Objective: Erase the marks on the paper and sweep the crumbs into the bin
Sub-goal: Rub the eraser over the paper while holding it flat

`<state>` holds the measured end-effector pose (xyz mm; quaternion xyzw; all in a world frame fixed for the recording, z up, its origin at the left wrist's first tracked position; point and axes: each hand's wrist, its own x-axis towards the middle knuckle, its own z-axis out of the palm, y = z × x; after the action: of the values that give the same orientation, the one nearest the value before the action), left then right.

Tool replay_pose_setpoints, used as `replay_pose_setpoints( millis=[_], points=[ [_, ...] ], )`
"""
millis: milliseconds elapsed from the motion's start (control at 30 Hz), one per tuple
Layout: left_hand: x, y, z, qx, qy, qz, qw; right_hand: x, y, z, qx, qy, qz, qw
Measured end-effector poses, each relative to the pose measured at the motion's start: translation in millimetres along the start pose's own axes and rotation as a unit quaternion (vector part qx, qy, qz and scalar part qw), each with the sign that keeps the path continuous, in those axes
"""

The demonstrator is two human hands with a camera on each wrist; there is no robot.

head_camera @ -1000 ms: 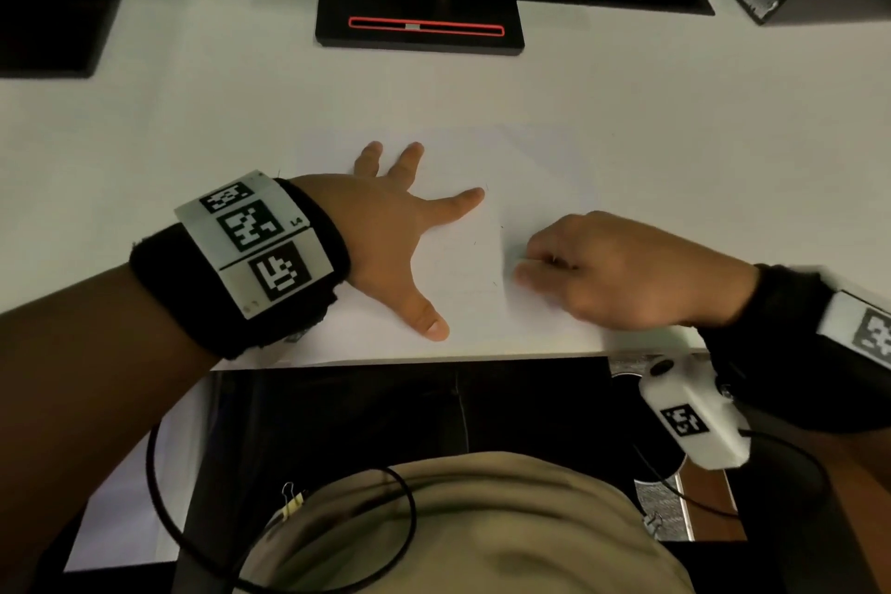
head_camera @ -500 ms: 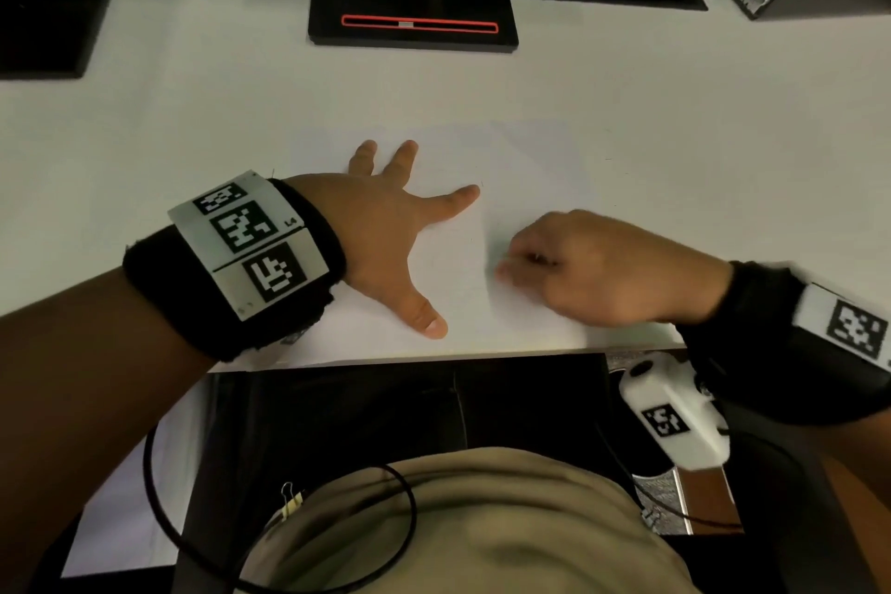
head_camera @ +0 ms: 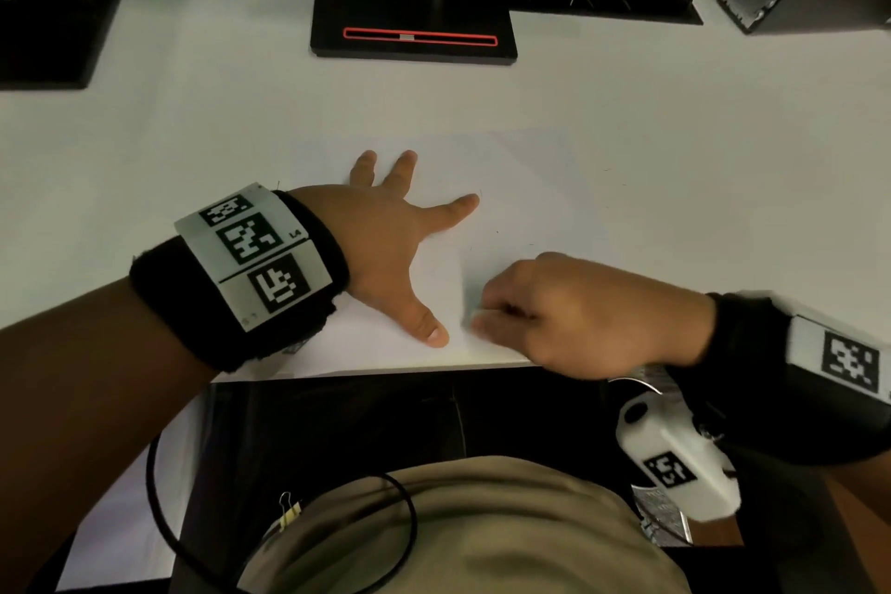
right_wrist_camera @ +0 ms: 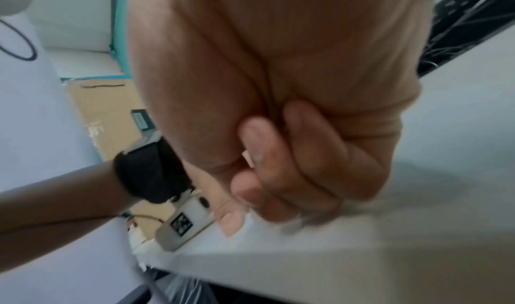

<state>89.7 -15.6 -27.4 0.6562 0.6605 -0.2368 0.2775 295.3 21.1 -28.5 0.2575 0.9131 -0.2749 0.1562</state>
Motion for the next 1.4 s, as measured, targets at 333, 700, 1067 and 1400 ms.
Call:
replay_pose_setpoints(
  millis=[333, 700, 1067, 1400],
  points=[
    [-0.9, 1.2, -0.3, 0.003, 0.001, -0.004, 1.0, 6.1, 2.0, -3.8, 0.001, 0.022, 0.009, 1.0],
    [-1.8, 4.4, -4.1, 0.02, -0.013, -0.014, 1.0, 12.5, 6.2, -12.3, 0.022, 0.061, 0.042, 0.997],
    [-2.4, 7.0, -5.6, 0.022, -0.015, -0.018, 0.999, 15.2, -3.1, -7.8, 0.028, 0.066, 0.054, 0.996],
    [-2.1, 7.8, -5.9, 0.016, -0.021, -0.019, 0.999, 16.4, 0.9, -7.7, 0.027, 0.069, 0.06, 0.995]
  ],
)
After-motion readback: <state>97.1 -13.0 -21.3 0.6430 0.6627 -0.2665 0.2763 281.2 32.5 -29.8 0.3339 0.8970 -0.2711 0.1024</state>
